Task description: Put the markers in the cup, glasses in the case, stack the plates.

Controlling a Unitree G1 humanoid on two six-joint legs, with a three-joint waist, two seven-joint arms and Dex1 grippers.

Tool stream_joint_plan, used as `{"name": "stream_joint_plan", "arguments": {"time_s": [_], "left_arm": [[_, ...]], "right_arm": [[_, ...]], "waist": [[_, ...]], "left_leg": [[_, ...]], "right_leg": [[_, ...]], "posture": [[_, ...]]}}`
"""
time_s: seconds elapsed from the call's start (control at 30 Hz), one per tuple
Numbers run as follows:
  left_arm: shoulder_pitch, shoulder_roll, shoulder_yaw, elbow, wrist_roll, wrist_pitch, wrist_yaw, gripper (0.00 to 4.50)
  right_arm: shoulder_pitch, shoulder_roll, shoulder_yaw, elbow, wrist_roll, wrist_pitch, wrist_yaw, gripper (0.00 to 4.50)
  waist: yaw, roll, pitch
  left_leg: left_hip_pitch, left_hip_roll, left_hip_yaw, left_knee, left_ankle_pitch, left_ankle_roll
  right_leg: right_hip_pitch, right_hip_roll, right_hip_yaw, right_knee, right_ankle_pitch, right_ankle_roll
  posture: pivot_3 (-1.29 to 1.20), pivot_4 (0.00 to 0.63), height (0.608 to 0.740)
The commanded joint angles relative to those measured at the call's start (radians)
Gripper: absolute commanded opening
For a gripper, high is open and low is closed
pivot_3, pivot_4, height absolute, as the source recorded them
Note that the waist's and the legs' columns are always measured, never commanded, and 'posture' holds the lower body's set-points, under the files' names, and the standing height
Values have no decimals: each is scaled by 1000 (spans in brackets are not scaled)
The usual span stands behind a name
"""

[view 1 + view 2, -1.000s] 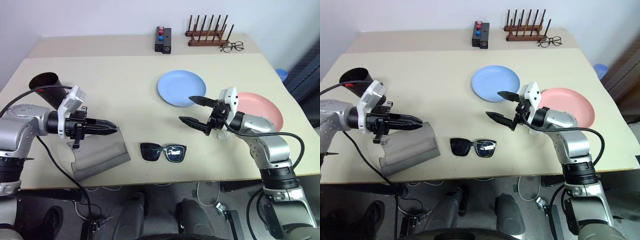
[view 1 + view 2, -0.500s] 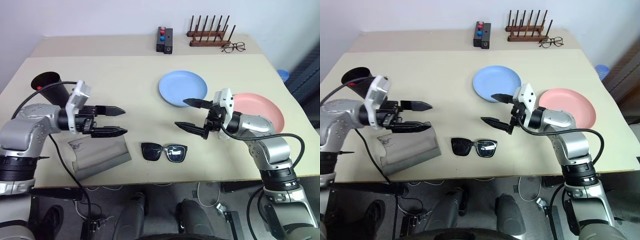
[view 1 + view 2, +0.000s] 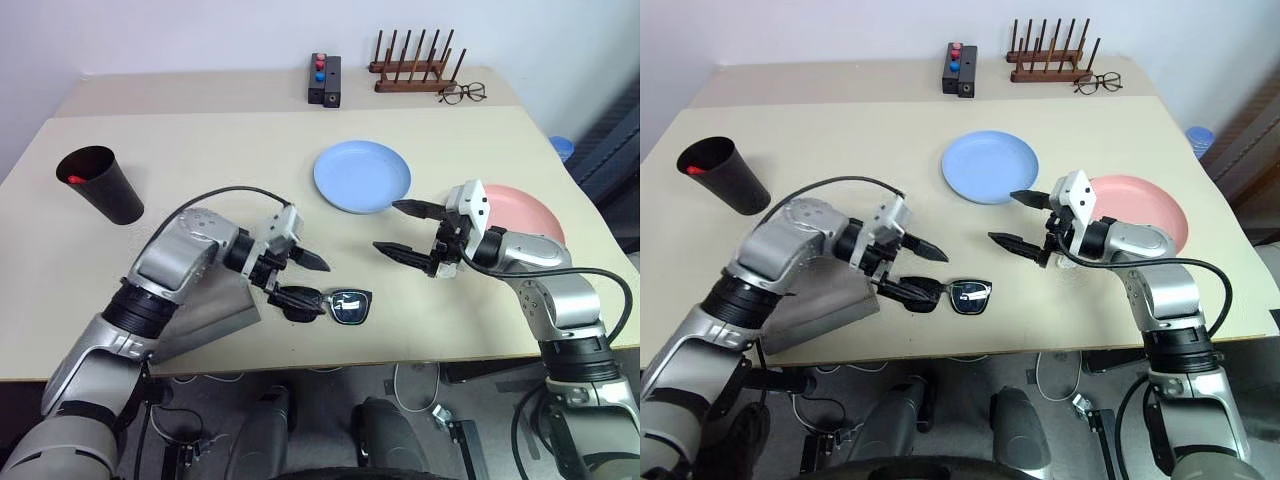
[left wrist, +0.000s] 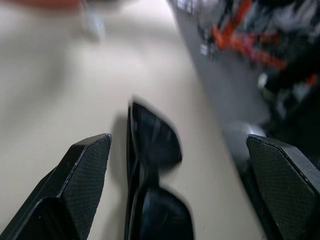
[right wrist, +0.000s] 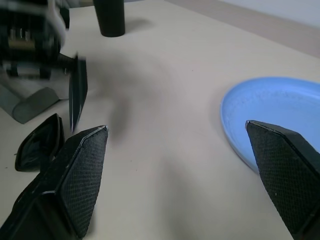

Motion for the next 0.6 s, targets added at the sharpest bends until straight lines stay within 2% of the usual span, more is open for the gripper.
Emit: {"name": "stream_joint_plan", "arguments": {"time_s": [0.03, 0.17, 0.3, 0.4, 0.53, 0.57, 0.6], "left_arm": [[-37, -34, -37, 43, 80, -110, -10, 4451], [-59, -90, -80, 108, 162, -194, -1, 4451], [-62, -121, -87, 133, 178, -184, -20, 4451], [-67, -124, -93, 147, 211, -189, -20, 3666], [-73, -128, -84, 149, 215, -173, -28, 1623], [-76, -126, -81, 145, 214, -166, -32, 1258], [-80, -122, -78, 138, 208, -144, -41, 1258]], "right_arm": [[10, 2, -34, -56, 16, -10, -18, 4500], [16, 5, -33, -66, 19, -8, -29, 4500], [17, 8, -30, -69, 17, -9, -40, 4500], [18, 6, -30, -69, 17, -9, -43, 4500], [19, 2, -28, -64, 12, -12, -43, 4500], [18, 2, -27, -63, 11, -13, -43, 4500], [17, 3, -25, -60, 10, -14, -43, 4500]], "waist": [[2, 0, 0], [7, 0, 0], [1, 0, 0], [-1, 0, 0], [3, 0, 0], [4, 0, 0], [5, 0, 0]], "left_leg": [[0, 0, 0, 0, 0, 0], [0, -1, -1, 2, 0, 0], [0, -1, -1, 1, 0, 0], [0, 0, -1, 1, 0, 0], [0, 0, -1, 1, 0, 0], [0, -1, -1, 1, 0, 0], [0, -1, -1, 2, 0, 0]], "right_leg": [[0, 0, 0, 0, 0, 0], [1, -1, -1, 0, 0, 0], [1, -1, -1, 0, 0, 0], [1, 0, -1, 0, 0, 0], [1, 0, -1, 0, 0, 0], [1, 0, -1, 0, 0, 0], [1, 0, -1, 0, 0, 0]], "posture": [[0, 150, 735], [0, 150, 735], [0, 150, 735], [0, 150, 735], [0, 150, 735], [0, 150, 735], [0, 150, 735]]}}
